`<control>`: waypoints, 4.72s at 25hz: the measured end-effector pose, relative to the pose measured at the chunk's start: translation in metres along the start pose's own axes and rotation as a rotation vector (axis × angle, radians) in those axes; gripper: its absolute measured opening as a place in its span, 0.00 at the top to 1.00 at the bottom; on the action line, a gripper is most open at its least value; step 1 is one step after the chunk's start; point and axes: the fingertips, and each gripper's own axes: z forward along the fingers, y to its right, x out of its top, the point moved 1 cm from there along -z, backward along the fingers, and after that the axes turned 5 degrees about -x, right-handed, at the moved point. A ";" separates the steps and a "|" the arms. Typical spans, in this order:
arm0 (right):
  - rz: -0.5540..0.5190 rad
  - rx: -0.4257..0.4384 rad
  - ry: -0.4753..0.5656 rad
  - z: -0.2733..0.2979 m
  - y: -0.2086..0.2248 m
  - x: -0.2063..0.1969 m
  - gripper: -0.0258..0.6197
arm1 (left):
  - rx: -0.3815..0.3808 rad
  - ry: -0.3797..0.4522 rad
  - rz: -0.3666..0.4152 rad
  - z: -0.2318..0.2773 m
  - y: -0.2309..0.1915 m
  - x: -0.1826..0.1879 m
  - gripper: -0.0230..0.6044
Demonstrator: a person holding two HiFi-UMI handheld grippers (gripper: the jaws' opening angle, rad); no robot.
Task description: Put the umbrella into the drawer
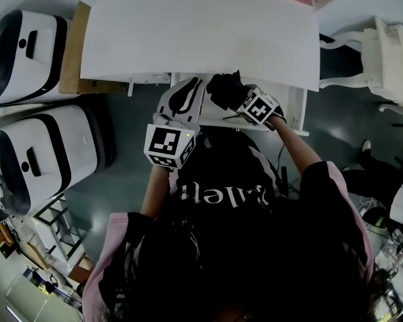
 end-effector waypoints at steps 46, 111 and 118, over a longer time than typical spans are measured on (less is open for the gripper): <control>0.131 -0.198 -0.040 0.020 0.017 -0.018 0.47 | -0.041 -0.078 0.012 -0.029 -0.035 -0.025 0.89; 0.569 -0.394 0.780 -0.198 -0.354 0.008 0.80 | -0.210 0.036 0.045 -0.279 0.125 -0.068 0.89; 0.546 -0.371 0.811 -0.212 -0.392 -0.025 0.81 | -0.143 0.034 0.039 -0.327 0.168 -0.091 0.89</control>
